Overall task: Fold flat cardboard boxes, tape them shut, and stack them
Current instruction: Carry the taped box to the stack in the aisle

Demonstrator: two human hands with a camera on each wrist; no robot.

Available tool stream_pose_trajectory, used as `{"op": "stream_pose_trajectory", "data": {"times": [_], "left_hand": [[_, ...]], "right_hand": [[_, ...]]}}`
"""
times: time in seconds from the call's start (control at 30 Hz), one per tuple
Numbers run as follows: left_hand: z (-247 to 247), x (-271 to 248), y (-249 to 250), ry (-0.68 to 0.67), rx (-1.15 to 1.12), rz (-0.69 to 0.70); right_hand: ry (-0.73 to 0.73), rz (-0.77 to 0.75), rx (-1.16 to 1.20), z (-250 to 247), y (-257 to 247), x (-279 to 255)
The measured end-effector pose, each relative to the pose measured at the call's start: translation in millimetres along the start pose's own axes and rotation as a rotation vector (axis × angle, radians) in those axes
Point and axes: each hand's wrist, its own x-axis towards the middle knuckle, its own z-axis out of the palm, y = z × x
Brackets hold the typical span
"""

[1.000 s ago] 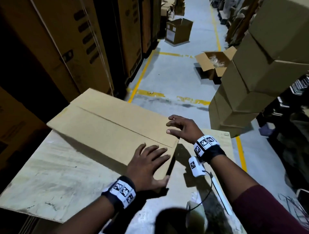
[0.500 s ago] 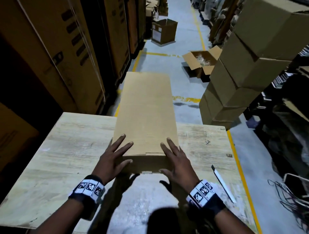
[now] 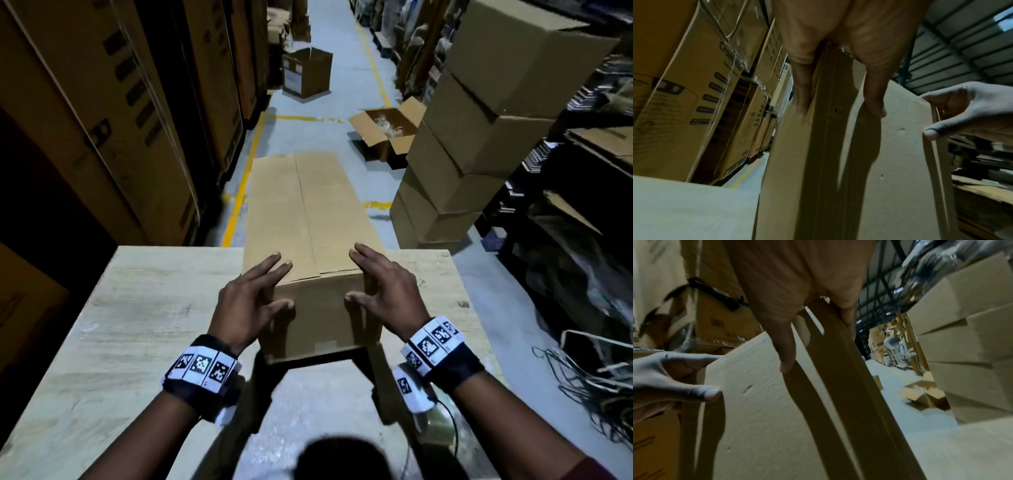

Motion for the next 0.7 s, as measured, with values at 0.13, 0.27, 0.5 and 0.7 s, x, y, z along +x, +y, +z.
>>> {"op": "stream_pose_trajectory", "data": {"times": [0.13,0.27,0.5,0.7], "left_hand": [[-3.7,14.4,58.5,0.020,0.021,0.039],[23.6,22.8,140.3,0.031,0.059,0.105],[156.8,18.8,310.2,0.049,0.083,0.203],[275.9,27.4,438.7,-0.036,0.031,0.210]], "right_hand": [[0.044,-0.061,0.010,-59.1,7.2,-6.9],[0.166,-0.141,0.044,-130.6,38.0,-43.4],[0.260,-0.146,0.010,-279.5,163.7,-145.0],[0.252,-0.068,-0.047,-396.7,273.1,-232.1]]}}
